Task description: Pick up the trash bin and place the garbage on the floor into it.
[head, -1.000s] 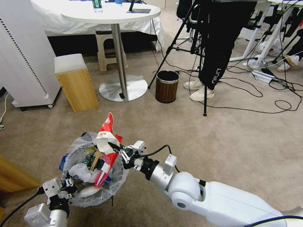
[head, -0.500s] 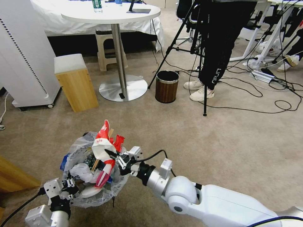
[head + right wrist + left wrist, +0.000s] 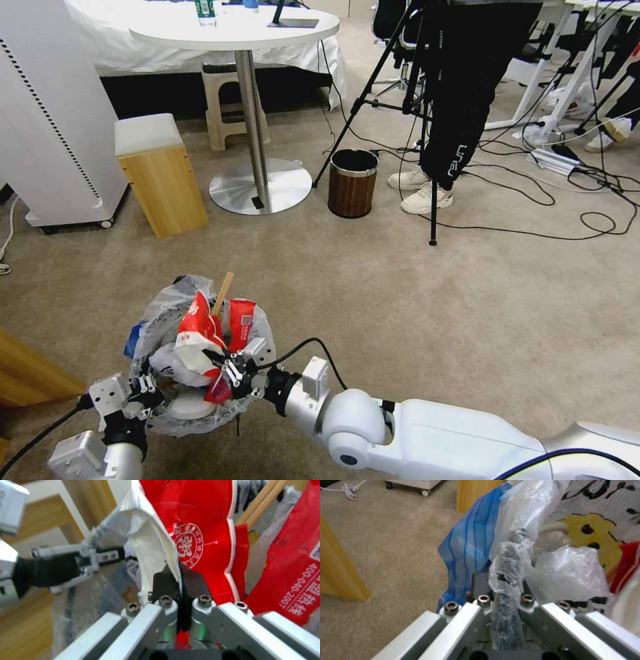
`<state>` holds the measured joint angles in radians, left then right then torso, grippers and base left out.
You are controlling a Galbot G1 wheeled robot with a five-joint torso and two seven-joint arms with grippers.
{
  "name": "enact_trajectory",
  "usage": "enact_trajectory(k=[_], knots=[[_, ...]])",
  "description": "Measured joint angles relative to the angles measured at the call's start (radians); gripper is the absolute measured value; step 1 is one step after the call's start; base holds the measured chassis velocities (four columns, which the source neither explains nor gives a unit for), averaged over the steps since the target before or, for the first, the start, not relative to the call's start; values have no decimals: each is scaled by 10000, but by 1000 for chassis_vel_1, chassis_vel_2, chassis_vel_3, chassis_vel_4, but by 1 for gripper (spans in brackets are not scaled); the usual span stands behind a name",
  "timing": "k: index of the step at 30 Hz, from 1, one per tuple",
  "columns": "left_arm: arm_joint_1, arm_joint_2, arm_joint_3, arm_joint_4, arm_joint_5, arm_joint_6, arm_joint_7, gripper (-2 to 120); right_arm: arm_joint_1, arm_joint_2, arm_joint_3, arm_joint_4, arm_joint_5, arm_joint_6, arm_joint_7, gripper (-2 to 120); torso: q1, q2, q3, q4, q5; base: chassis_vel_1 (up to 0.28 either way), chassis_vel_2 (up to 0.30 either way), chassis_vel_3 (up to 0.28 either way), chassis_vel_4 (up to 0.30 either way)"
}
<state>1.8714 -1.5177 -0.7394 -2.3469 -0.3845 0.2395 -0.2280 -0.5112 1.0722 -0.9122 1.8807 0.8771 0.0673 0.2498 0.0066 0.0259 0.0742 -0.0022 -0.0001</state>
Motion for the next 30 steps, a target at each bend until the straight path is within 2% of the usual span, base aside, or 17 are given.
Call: enact_trajectory(k=[17, 19, 21, 23, 25, 27, 28, 30], knots=[[-217, 202, -27, 303, -268, 37, -36, 0, 81, 359, -224, -225, -139, -863, 892, 0, 0, 0, 0, 0, 0, 0, 0, 0, 0], [-266, 244, -40, 355, -319, 45, -46, 0, 82, 335, -117, -128, -19, -863, 840, 8, 0, 0, 0, -1, 1, 0, 0, 0, 0], [-269, 245, -41, 359, -323, 45, -46, 0, 82, 332, -106, -116, -13, -863, 835, 10, 0, 0, 0, -1, 1, 0, 0, 0, 0], [-323, 280, -42, 432, -363, 58, -56, 0, 84, 332, -47, -39, 13, -813, 780, 22, 0, 0, 0, -1, 1, 0, 0, 0, 0], [-329, 285, -43, 440, -368, 58, -58, 0, 83, 332, -44, -28, 15, -802, 760, 25, 1, 0, 0, -1, 1, 0, 0, 0, 0], [-346, 319, -51, 459, -404, 62, -63, 0, 80, 296, -28, 52, 74, -769, 656, 37, 0, 0, 0, 0, 1, 0, 0, 0, 0], [-346, 319, -51, 459, -404, 62, -63, 0, 80, 296, -28, 52, 74, -769, 656, 37, 0, 0, 0, 0, 1, 0, 0, 0, 0], [-358, 337, -60, 462, -421, 70, -67, 0, 58, 213, 18, 172, 122, -726, 609, 47, 0, 0, 0, 0, 1, 0, 0, 0, 0]])
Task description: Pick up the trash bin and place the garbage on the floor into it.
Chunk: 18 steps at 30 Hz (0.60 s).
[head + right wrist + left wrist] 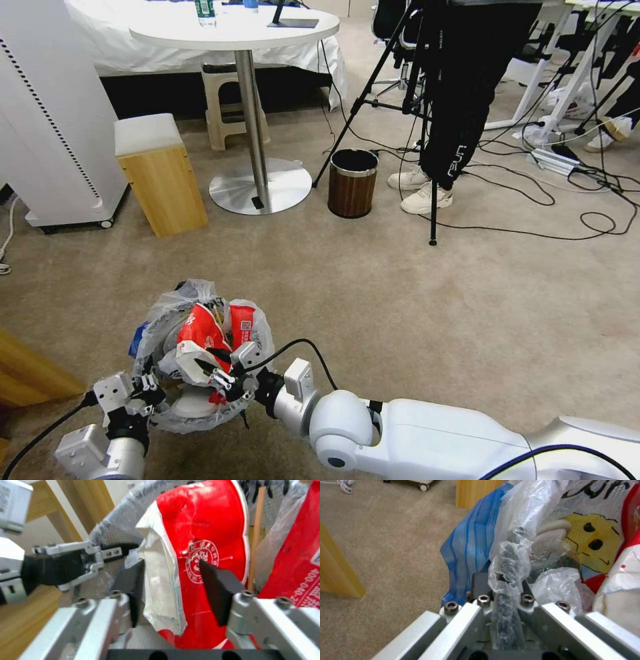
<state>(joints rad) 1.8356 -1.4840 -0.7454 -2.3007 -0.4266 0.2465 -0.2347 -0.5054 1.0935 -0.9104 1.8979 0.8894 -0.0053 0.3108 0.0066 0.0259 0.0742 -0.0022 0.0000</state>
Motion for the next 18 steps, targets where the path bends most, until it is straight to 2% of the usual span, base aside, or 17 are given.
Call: enact_trajectory(k=[1, 4, 5, 8, 9, 11, 13, 14, 18], knots=[[0, 0, 0, 0, 0, 0, 0, 0, 0, 0, 0, 0, 0, 0, 0, 47, 0, 0, 0, 0, 0, 0, 0, 0, 0], [-1, 3, 0, 2, -5, 22, -9, 0, -62, -159, 113, 132, -46, 356, -303, 63, 0, 0, 0, 0, 0, 0, 0, 0, 0], [-1, 3, 0, 2, -5, 22, -9, 0, -62, -159, 113, 132, -46, 356, -303, 63, 0, 0, 0, 0, 0, 0, 0, 0, 0], [27, 65, -40, -9, -44, 85, -36, 0, -166, -205, 339, 279, 26, 676, -551, 76, 0, 0, 0, 0, 1, 0, 0, 0, 0], [27, 65, -40, -9, -44, 85, -36, 0, -166, -205, 339, 279, 26, 676, -551, 76, 0, 0, 0, 0, 1, 0, 0, 0, 0], [27, 201, -133, -108, -288, 264, -171, 0, -227, -217, 571, 380, 102, 992, -856, 88, 1, 0, 0, 1, 0, 0, 0, 0, 0], [21, 226, -154, -122, -331, 299, -187, 0, -233, -221, 596, 389, 103, 1016, -888, 89, 0, 0, 0, 1, 0, 0, 0, 0, 0], [-2, 346, -253, -180, -485, 449, -231, 0, -282, -260, 735, 456, 112, 1108, -999, 97, 0, 0, 0, 0, 0, 0, 0, 0, 0], [-11, 550, -368, -276, -818, 797, -299, 0, -391, -373, 907, 557, 97, 1205, -1110, 100, 0, 0, 0, 1, 0, 0, 0, 0, 0]])
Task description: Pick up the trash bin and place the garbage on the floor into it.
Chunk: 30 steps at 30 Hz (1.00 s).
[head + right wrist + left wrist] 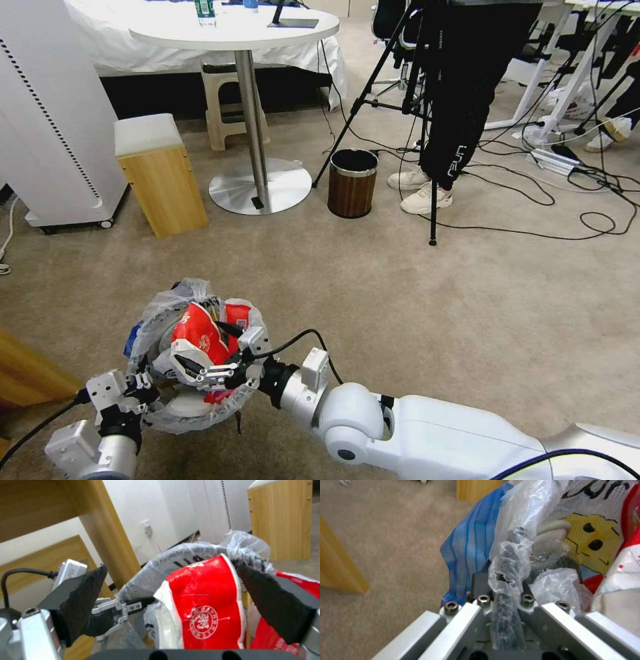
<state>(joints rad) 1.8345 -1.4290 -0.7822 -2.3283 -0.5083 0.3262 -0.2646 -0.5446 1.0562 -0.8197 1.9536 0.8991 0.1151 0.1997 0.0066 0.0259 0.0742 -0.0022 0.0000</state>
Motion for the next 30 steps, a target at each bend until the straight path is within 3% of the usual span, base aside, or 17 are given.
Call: enact_trajectory(k=[5, 9, 11, 13, 15, 30], knots=[[-48, 465, -183, -104, -748, 600, -222, 0, -173, -175, 284, 150, -34, 59, -61, 100, 0, 0, 0, -1, 0, 0, 0, 0, 0], [-152, 1063, -384, -122, -1730, 1242, -560, 0, -364, -365, 739, 359, -41, 77, -115, 100, 0, 0, 0, 0, 0, 0, 0, 0, 0], [-314, 1710, -512, -48, -2701, 1701, -885, 0, -616, -623, 1371, 623, -47, 106, -217, 100, 0, 0, 0, -1, 1, 0, 0, 0, 0], [-359, 1843, -529, -6, -2909, 1769, -984, 0, -664, -670, 1501, 667, -52, 117, -233, 100, -1, 0, 0, -2, 1, 0, 0, 0, 0], [-679, 2476, -539, 396, -3781, 1969, -1363, 0, -950, -987, 2231, 980, -69, 217, -267, 100, 0, 0, 0, -1, -1, 0, 0, 0, 0], [-2342, 4488, -145, 2834, -6951, 2382, -2682, 0, -2965, -2063, 6193, 2131, -8, 419, -269, 100, 0, 0, 0, -1, 0, 0, 0, 0, 0]])
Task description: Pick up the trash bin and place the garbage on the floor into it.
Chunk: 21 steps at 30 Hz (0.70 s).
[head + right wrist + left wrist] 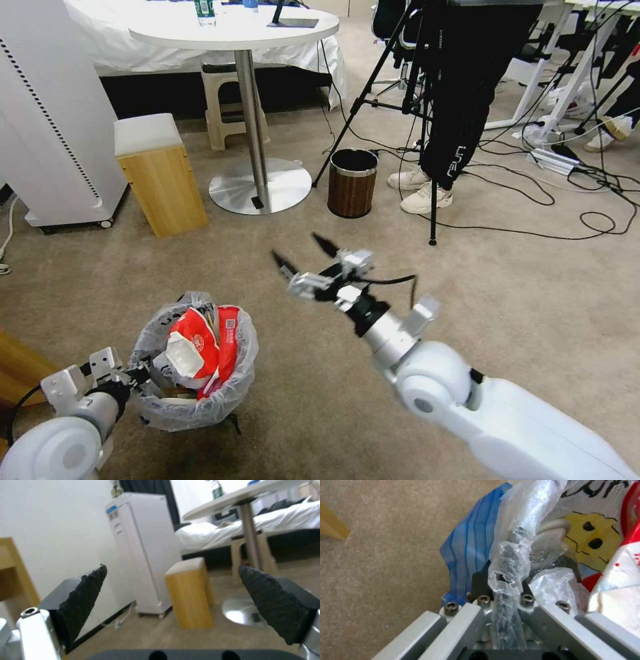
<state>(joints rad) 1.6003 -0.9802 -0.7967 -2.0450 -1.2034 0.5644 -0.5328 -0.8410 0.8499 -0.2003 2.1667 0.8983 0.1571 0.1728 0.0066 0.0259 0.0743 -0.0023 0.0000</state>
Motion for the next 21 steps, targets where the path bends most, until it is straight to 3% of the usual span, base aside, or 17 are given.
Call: enact_trajectory(k=[15, 21], knots=[[-763, 662, 482, 965, -1645, 560, -1355, 0, -831, -50, 1253, -8, 14, 127, -10, 100, 1, 0, 0, 1, 2, 0, 0, 0, 0], [-800, 728, 482, 1033, -1771, 617, -1455, 0, -892, 3, 1270, -92, -87, 147, -10, 100, 0, 0, 0, 1, 2, 0, 0, 0, 0]])
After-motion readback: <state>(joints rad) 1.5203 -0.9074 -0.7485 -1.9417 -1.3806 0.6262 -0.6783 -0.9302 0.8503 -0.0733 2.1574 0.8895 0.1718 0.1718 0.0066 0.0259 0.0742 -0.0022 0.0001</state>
